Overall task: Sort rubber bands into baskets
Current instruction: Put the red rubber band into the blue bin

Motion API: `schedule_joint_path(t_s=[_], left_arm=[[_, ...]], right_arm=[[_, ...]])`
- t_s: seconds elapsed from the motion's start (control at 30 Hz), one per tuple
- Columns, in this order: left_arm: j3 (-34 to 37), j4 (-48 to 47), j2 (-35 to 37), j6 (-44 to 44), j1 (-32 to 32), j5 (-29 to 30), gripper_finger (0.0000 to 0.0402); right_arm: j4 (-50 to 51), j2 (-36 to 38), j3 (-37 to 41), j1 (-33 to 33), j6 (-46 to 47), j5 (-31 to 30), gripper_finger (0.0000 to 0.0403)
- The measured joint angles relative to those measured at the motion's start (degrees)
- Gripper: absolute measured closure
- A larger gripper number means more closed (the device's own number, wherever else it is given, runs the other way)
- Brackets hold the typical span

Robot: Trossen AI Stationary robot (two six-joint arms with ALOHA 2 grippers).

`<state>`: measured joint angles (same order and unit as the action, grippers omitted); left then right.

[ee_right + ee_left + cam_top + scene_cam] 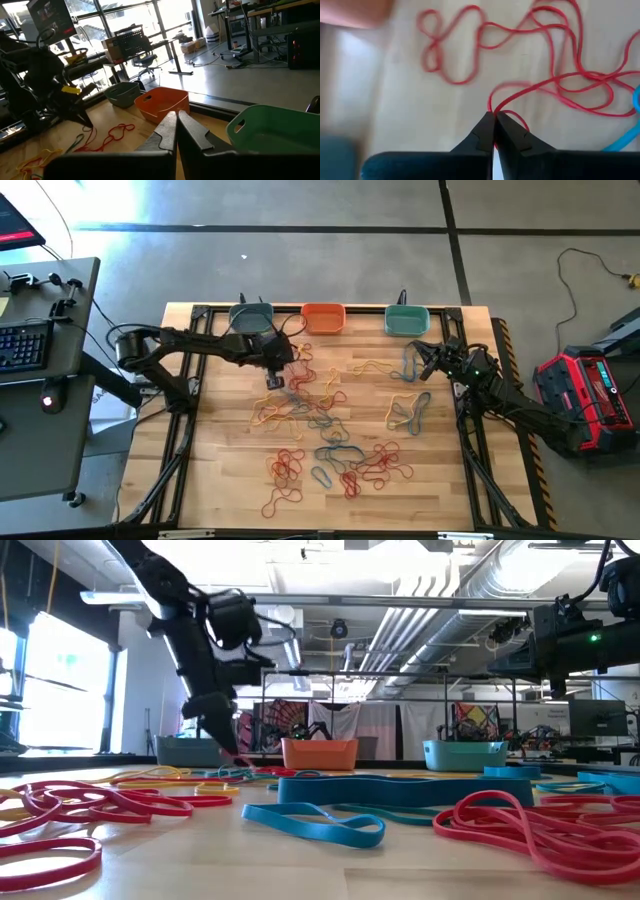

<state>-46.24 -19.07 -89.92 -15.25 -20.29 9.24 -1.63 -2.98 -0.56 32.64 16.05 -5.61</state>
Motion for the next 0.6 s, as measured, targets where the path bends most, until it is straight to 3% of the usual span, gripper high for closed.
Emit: schedule_joint_path(t_s=[0.17, 0.43, 0.6], left_arm=[[0.0, -1.4, 6.0, -0.1, -1.2, 3.5, 0.0401], [-0.1, -2.1, 13.6, -2.0, -6.8, 15.3, 0.0401], [-0.1, -1.9, 16.2, -2.5, -11.2, 16.0, 0.0401]], right_arm=[[0.0, 0.0, 0.0, 0.0, 0.0, 0.0, 0.0402], [0.0, 0.0, 0.0, 0.0, 0.0, 0.0, 0.0402], [0.0, 0.0, 0.0, 0.0, 0.0, 0.0, 0.0402]])
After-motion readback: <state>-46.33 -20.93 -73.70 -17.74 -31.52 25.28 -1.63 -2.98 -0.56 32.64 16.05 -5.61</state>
